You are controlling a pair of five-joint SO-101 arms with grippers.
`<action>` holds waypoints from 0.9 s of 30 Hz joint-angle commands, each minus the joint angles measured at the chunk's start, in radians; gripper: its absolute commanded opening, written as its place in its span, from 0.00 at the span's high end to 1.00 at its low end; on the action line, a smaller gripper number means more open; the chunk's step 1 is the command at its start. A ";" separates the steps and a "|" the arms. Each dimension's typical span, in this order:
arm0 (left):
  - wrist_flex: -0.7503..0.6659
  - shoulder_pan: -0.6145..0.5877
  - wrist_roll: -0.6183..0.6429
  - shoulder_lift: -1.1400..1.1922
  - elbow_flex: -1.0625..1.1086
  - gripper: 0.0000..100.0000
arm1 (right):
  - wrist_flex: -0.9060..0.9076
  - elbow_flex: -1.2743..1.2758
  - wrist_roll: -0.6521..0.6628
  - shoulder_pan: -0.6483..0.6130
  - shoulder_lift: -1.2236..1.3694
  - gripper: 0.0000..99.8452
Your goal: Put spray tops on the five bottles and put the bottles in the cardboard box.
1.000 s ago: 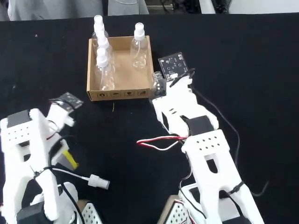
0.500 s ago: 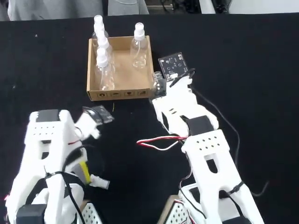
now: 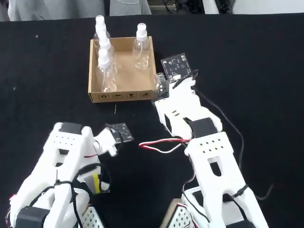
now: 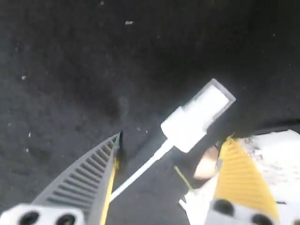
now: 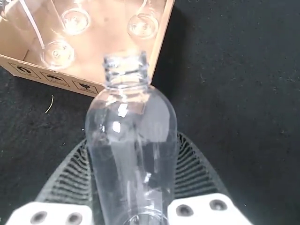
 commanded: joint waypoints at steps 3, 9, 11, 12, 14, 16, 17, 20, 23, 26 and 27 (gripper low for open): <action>-0.083 0.062 -0.003 -0.014 0.031 0.73 | -0.029 -0.012 0.005 0.021 -0.041 0.99; -0.181 0.150 0.000 -0.014 0.114 0.77 | -0.029 -0.012 0.005 0.021 -0.041 0.99; -0.195 0.168 0.002 -0.014 0.127 0.77 | -0.029 -0.012 0.017 0.021 -0.041 0.99; -0.198 0.174 0.002 -0.014 0.127 0.77 | -0.029 -0.012 0.034 0.021 -0.041 0.99; -0.203 0.176 0.002 -0.014 0.127 0.77 | -0.031 -0.010 0.048 0.021 -0.041 0.99; -0.203 0.174 0.002 -0.014 0.125 0.77 | -0.031 -0.010 0.049 0.021 -0.041 0.99; -0.203 0.173 0.002 -0.014 0.125 0.77 | -0.031 -0.010 0.049 0.021 -0.041 0.99; -0.201 0.168 0.002 -0.014 0.128 0.80 | -0.031 -0.010 0.049 0.021 -0.041 0.99; -0.196 0.176 0.002 -0.014 0.128 0.87 | -0.031 -0.010 0.049 0.021 -0.041 0.99; -0.196 0.177 0.002 -0.014 0.128 0.92 | -0.031 -0.010 0.049 0.021 -0.041 0.99; -0.196 0.176 0.002 -0.014 0.128 0.93 | -0.031 -0.010 0.049 0.021 -0.041 0.99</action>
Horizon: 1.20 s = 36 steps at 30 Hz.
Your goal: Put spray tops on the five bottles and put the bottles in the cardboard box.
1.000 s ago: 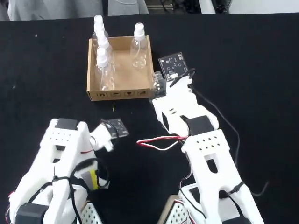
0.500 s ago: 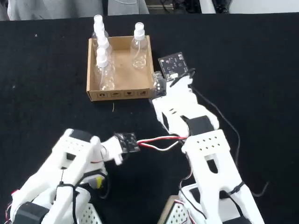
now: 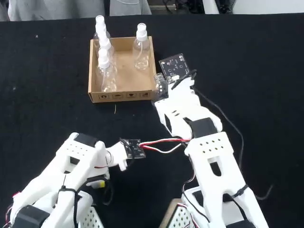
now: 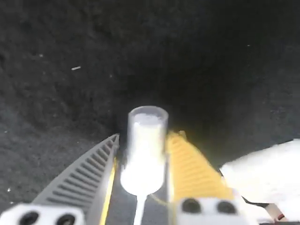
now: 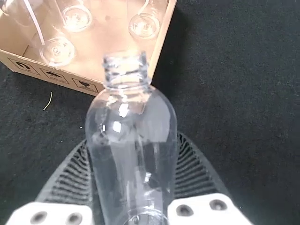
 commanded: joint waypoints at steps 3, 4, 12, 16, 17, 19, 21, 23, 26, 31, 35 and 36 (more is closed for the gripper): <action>-0.018 -0.002 0.002 -0.012 -0.002 0.95 | -0.031 -0.010 0.012 0.021 -0.041 0.99; -0.018 -0.004 0.002 -0.012 -0.002 0.96 | -0.031 -0.010 0.012 0.021 -0.041 0.99; -0.015 -0.004 0.078 -0.012 -0.030 0.97 | -0.031 -0.010 0.012 0.021 -0.041 0.99; -0.015 0.001 0.152 -0.012 -0.059 0.97 | -0.031 -0.012 0.014 0.021 -0.041 0.99; -0.014 0.001 0.163 -0.012 -0.065 0.97 | -0.031 -0.012 0.014 0.021 -0.042 0.99; 0.017 0.001 0.170 -0.012 -0.087 0.97 | -0.031 -0.010 0.014 0.021 -0.044 0.99; 0.083 0.005 0.172 -0.012 -0.127 0.97 | -0.031 -0.010 0.014 0.021 -0.042 0.99; 0.149 0.004 0.172 -0.017 -0.174 0.97 | -0.031 -0.010 0.014 0.021 -0.042 0.99; 0.189 -0.004 0.173 -0.063 -0.216 0.97 | -0.031 -0.010 0.014 0.021 -0.042 0.99; 0.187 0.008 0.279 -0.216 -0.213 0.97 | -0.031 -0.010 0.014 0.021 -0.042 0.99; 0.183 0.007 0.354 -0.341 -0.214 0.97 | -0.031 -0.008 0.014 0.021 -0.044 0.99; 0.181 0.007 0.373 -0.364 -0.214 0.97 | -0.031 -0.008 0.012 0.021 -0.044 0.99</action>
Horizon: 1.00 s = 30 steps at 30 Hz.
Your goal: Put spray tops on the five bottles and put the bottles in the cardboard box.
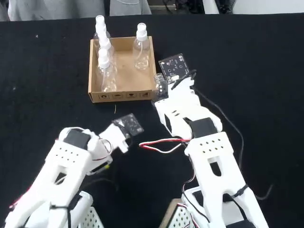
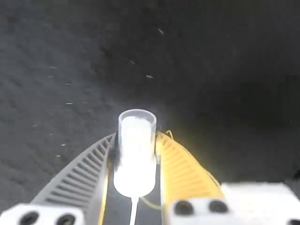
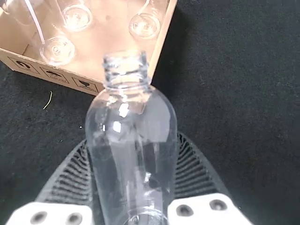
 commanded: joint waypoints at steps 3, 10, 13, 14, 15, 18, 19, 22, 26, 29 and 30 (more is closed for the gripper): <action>-0.003 0.008 0.110 -0.149 -0.061 0.97 | -0.031 -0.008 0.006 0.021 -0.044 0.99; -0.018 0.007 0.207 -0.233 -0.090 0.97 | -0.031 -0.008 0.008 0.021 -0.042 0.99; -0.058 -0.002 0.262 -0.256 -0.110 0.97 | -0.031 -0.008 0.008 0.021 -0.042 0.99; -0.071 -0.002 0.284 -0.261 -0.117 0.97 | -0.031 -0.008 0.008 0.021 -0.042 0.99; -0.086 -0.002 0.305 -0.265 -0.127 0.97 | -0.031 -0.008 0.008 0.021 -0.042 0.99; -0.132 -0.002 0.365 -0.273 -0.154 0.97 | -0.031 -0.008 0.008 0.021 -0.042 0.99; -0.150 -0.002 0.382 -0.273 -0.160 0.97 | -0.031 -0.008 0.008 0.021 -0.042 0.99; -0.207 -0.002 0.427 -0.273 -0.168 0.97 | -0.031 -0.007 0.008 0.021 -0.042 0.99; -0.269 -0.002 0.486 -0.273 -0.168 0.97 | -0.031 -0.007 0.008 0.021 -0.042 0.99; -0.319 -0.002 0.540 -0.273 -0.170 0.97 | -0.031 -0.007 0.008 0.023 -0.047 0.99; -0.334 -0.002 0.554 -0.275 -0.170 0.97 | -0.031 -0.007 0.008 0.025 -0.047 0.99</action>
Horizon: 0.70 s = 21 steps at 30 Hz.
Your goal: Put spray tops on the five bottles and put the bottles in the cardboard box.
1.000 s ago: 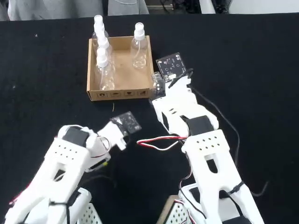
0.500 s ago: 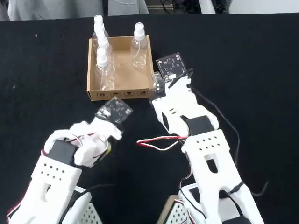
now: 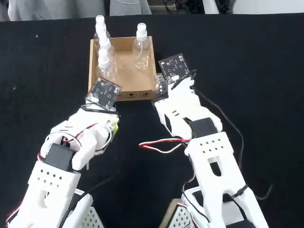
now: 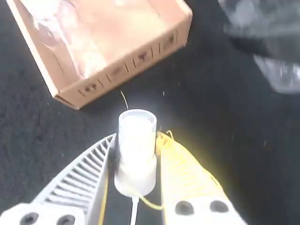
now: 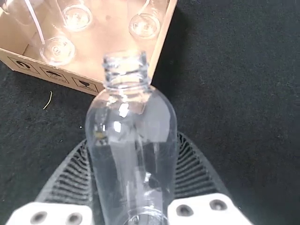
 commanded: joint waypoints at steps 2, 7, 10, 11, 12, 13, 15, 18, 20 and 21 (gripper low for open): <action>-0.087 -0.004 0.072 -0.025 -0.067 0.97 | -0.031 -0.007 0.008 0.026 -0.047 0.99; -0.176 -0.004 0.107 -0.025 -0.067 0.97 | -0.029 -0.007 0.006 0.026 -0.048 0.99; -0.221 -0.004 0.124 -0.025 -0.094 0.97 | -0.029 -0.007 0.006 0.026 -0.048 0.99; -0.230 -0.004 0.129 -0.025 -0.105 0.97 | -0.026 -0.007 0.005 0.026 -0.048 0.99; -0.235 -0.004 0.130 -0.025 -0.119 0.97 | -0.026 -0.008 0.003 0.028 -0.048 0.99; -0.236 -0.004 0.133 -0.025 -0.131 0.97 | -0.023 -0.010 0.002 0.028 -0.048 0.99; -0.244 -0.002 0.133 -0.025 -0.154 0.97 | -0.021 -0.010 0.002 0.028 -0.048 0.99; -0.269 -0.001 0.137 -0.025 -0.174 0.97 | -0.021 -0.010 0.002 0.028 -0.050 0.99; -0.287 0.002 0.157 -0.025 -0.189 0.97 | -0.020 -0.010 0.002 0.028 -0.050 0.99; -0.292 0.002 0.167 -0.025 -0.199 0.97 | -0.020 -0.010 0.002 0.028 -0.053 0.99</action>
